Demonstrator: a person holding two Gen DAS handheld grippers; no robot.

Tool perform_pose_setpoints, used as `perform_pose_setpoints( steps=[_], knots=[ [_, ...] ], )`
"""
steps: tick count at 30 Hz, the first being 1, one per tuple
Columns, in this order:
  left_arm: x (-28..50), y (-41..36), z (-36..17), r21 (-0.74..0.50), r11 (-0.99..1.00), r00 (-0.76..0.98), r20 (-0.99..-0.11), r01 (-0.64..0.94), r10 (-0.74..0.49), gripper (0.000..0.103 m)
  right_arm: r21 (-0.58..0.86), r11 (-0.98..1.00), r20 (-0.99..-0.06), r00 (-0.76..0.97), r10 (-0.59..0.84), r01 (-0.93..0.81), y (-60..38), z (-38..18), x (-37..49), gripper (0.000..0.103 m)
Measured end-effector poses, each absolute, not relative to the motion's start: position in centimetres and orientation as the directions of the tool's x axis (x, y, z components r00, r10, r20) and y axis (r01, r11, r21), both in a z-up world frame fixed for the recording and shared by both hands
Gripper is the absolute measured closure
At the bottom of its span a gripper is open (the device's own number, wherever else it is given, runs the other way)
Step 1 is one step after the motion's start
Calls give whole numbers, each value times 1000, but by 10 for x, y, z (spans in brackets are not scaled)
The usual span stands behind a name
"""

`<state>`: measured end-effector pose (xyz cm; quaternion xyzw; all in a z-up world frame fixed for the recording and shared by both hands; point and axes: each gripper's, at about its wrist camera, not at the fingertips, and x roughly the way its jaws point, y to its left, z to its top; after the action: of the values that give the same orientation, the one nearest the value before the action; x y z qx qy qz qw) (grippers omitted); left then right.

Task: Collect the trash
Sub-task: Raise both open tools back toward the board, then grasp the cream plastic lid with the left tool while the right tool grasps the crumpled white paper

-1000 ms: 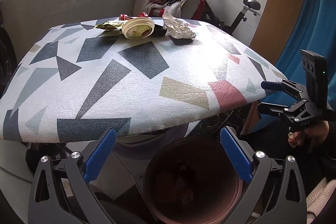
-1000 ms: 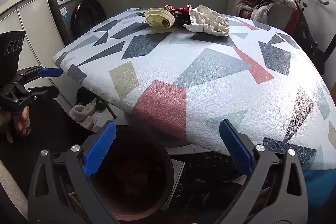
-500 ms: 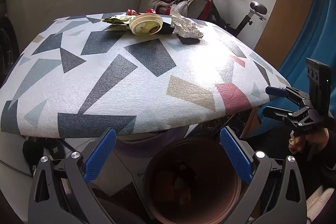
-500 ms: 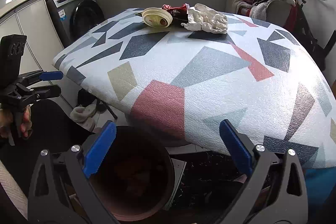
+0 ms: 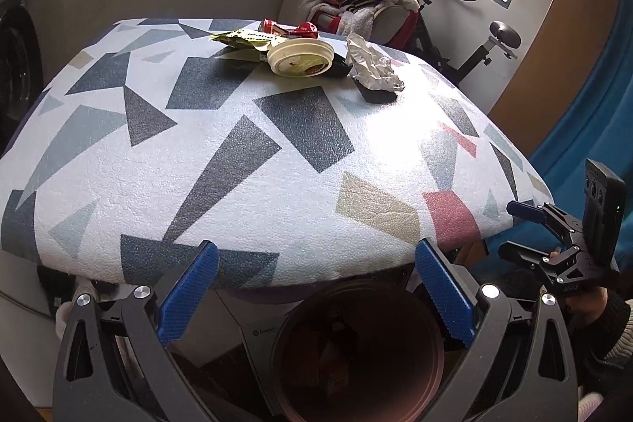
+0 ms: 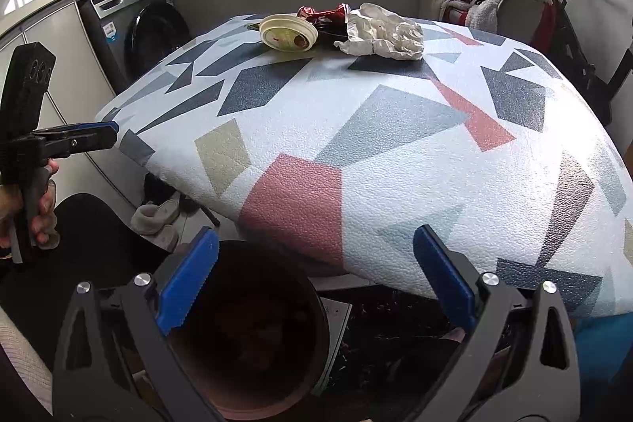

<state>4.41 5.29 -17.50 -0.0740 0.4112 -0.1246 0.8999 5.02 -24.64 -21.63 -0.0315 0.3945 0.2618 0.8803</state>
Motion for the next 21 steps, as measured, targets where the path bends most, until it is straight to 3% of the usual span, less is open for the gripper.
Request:
perform_pose_setpoints(
  steps=[8,13,21],
  knots=[
    [134,52,-142,-262,947,636,-703,183,-317,6,227,870,-711,535,455,-438,-261,-213,70,6],
    [198,36,-148,-189,961,620,-735,200,-274,6,266,880,-711,536,455,-394,-270,-212,89,6],
    [281,29,-162,-237,963,613,-744,129,-265,6,271,884,-689,565,455,-382,-276,-202,117,6]
  ],
)
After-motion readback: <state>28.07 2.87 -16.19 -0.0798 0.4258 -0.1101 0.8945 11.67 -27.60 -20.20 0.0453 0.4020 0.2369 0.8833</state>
